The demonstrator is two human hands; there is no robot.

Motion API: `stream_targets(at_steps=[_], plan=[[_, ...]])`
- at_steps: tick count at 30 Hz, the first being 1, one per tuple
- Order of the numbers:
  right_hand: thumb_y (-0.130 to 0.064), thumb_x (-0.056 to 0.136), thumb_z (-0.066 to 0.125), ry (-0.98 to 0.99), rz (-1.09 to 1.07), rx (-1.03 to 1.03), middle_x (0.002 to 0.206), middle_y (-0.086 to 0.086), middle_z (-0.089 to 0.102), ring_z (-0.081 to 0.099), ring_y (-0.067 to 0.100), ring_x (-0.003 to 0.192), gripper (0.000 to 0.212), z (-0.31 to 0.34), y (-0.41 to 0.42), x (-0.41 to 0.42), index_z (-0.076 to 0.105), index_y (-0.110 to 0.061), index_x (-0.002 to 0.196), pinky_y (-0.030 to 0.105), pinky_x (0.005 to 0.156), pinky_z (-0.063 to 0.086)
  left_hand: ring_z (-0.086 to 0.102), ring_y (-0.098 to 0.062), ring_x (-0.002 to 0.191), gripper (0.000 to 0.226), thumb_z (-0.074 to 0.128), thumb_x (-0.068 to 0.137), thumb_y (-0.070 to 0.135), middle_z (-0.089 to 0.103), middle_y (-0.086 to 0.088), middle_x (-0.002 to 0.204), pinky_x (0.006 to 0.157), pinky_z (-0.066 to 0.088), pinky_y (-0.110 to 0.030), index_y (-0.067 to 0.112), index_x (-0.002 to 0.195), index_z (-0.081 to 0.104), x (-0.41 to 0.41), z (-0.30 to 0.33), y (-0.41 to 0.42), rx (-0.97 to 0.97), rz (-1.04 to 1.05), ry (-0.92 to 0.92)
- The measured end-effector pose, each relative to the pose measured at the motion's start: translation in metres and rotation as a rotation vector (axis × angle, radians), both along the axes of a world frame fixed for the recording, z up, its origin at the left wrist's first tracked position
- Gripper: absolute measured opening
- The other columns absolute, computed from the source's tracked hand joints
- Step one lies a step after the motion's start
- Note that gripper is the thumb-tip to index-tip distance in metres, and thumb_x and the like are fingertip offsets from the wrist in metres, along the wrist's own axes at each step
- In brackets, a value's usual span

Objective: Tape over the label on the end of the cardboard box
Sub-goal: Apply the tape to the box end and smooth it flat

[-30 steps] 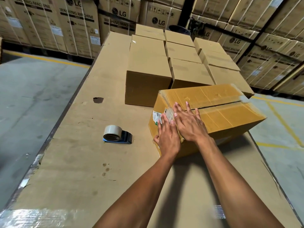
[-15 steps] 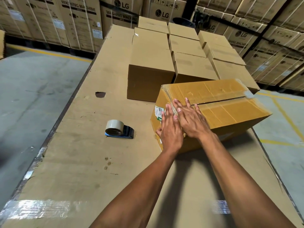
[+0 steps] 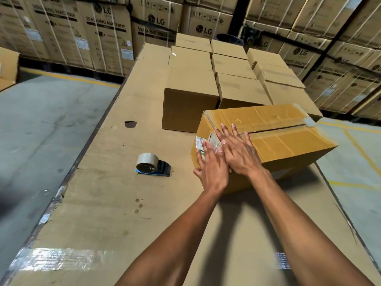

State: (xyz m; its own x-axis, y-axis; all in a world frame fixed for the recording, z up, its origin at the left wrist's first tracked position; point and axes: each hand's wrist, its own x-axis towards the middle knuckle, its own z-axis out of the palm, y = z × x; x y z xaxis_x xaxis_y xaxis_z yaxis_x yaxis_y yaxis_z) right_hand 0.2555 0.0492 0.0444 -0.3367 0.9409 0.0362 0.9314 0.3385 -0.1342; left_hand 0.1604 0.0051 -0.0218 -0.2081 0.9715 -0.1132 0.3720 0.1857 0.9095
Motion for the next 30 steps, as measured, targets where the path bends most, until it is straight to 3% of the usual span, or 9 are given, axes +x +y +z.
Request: stream_targets(at_steps=[4,12,19,23,27,30], plan=[[-0.045,0.106,0.011,-0.005,0.014,-0.043,0.174,-0.02,0.001,-0.011,0.011,0.162,0.061,-0.002,0.005,0.001,0.007,-0.041,0.167,0.057,0.131,-0.004,-0.004,-0.009,0.165,0.058,0.015,0.116,0.053,0.0,0.024,0.179,0.125,0.015,-0.062,0.048,0.17,-0.005,-0.003,-0.006,0.004,0.161,-0.035,0.044],[-0.042,0.103,0.015,0.018,-0.016,-0.044,0.173,-0.015,0.012,-0.005,0.015,0.163,0.065,-0.004,0.007,-0.005,0.015,-0.033,0.167,0.053,0.132,-0.001,0.007,-0.012,0.165,0.061,0.023,0.117,0.057,-0.005,0.032,0.176,0.121,0.016,-0.068,0.057,0.165,-0.015,0.0,-0.015,0.009,0.133,-0.06,0.035],[-0.037,0.105,0.023,0.077,-0.103,0.03,0.169,-0.003,0.035,0.017,0.019,0.162,0.062,-0.004,0.001,-0.006,0.041,-0.015,0.159,0.046,0.133,0.012,0.014,-0.018,0.164,0.062,0.017,0.114,0.059,0.015,0.018,0.179,0.121,0.014,-0.065,0.043,0.171,-0.003,-0.004,-0.011,0.005,0.042,-0.06,0.07],[-0.041,0.104,0.016,0.159,-0.125,0.145,0.161,0.002,0.049,0.033,0.019,0.157,0.067,-0.007,-0.008,-0.003,0.052,-0.013,0.154,0.044,0.13,0.024,0.001,-0.02,0.167,0.067,0.011,0.114,0.058,0.007,0.008,0.182,0.125,0.012,-0.062,0.029,0.174,0.003,-0.01,-0.001,0.001,0.031,-0.067,0.184],[-0.034,0.106,0.02,0.132,0.037,0.168,0.157,0.006,0.053,0.038,0.022,0.154,0.06,-0.008,-0.012,0.004,0.052,-0.013,0.153,0.046,0.131,0.023,0.004,-0.01,0.165,0.062,0.015,0.114,0.049,0.003,0.015,0.181,0.122,0.024,-0.059,0.036,0.173,0.0,-0.002,-0.009,-0.012,0.238,-0.082,0.229],[-0.031,0.105,0.024,0.108,0.032,0.165,0.155,0.007,0.055,0.037,0.023,0.155,0.058,-0.011,-0.012,0.005,0.055,-0.011,0.15,0.045,0.131,0.021,0.008,-0.006,0.164,0.06,0.026,0.117,0.042,0.005,0.019,0.18,0.12,0.026,-0.057,0.038,0.173,0.002,0.006,-0.016,-0.013,0.232,-0.064,0.178]])
